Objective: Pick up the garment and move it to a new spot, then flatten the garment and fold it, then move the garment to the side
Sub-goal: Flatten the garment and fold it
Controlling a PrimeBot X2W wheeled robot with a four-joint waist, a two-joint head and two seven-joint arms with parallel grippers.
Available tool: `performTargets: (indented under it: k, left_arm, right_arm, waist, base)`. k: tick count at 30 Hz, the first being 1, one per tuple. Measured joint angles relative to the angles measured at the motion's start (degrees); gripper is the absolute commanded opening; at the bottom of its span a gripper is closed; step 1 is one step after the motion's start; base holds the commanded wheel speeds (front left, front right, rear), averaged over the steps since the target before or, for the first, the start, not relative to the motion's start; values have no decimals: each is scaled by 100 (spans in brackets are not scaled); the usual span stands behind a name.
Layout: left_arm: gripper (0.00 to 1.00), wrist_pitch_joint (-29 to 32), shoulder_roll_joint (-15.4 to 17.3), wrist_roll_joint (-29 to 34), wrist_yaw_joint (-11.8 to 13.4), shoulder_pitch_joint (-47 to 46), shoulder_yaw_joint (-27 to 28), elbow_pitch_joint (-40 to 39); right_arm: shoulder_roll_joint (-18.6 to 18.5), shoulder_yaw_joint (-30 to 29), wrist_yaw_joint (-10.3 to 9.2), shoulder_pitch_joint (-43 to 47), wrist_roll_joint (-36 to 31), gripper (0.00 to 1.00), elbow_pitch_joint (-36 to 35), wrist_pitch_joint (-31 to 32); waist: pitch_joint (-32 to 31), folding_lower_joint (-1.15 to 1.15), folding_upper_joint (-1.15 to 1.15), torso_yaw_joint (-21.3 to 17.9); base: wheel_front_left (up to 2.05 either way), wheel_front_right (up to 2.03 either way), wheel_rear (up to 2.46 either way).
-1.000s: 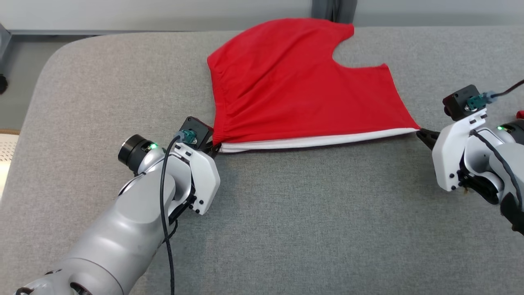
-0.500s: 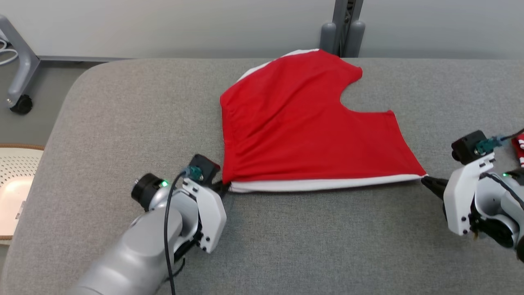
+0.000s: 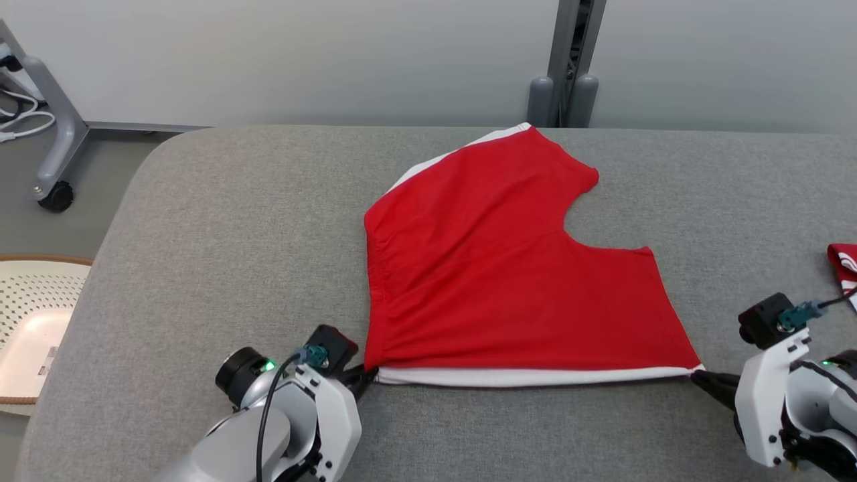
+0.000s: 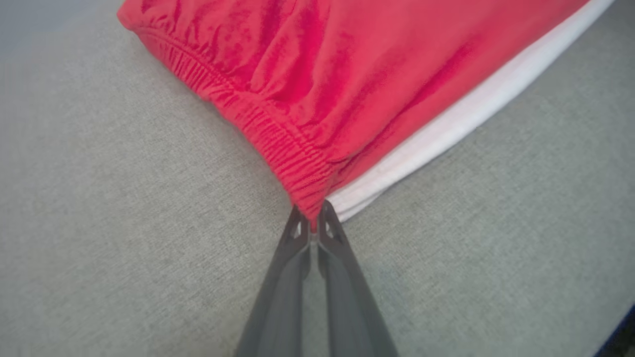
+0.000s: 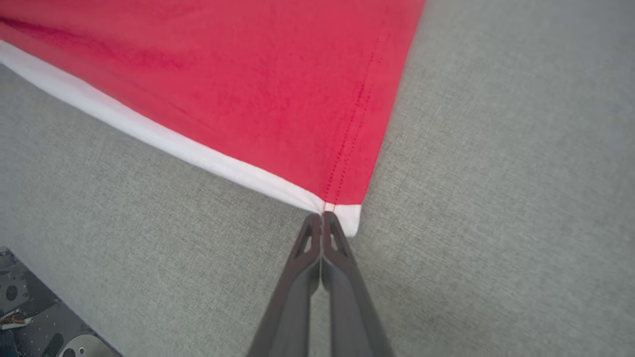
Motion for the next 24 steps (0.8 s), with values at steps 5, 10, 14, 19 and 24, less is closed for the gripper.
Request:
performTargets:
  k: [5,10,14,19,24]
  left_arm:
    - [0,-77,40,89,0,259,-13,-101]
    - [0,-192,92,66,78,686,-21,-249]
    - [0,-199,148,20,152,823,-18,-427]
    - [0,-141,375,-14,304,1034,-23,-884]
    - [0,27,697,110,545,1245,-29,-1469]
  right_arm:
    - [-255,-9,0,179,-56,0,-258,-8]
    - [-394,-21,0,602,78,0,-514,-60]
    - [-494,-30,0,838,168,0,-595,16]
    - [-664,-165,1,1136,266,0,-777,169]
    - [-855,-408,0,1464,304,0,-879,298]
  waist:
    - [-88,0,0,32]
    - [-351,0,0,40]
    - [-476,0,0,54]
    - [-579,0,0,87]
    - [-559,0,0,97]
  base:
    - [0,0,0]
    - [0,0,0]
    - [0,0,0]
    - [0,0,0]
    - [0,0,0]
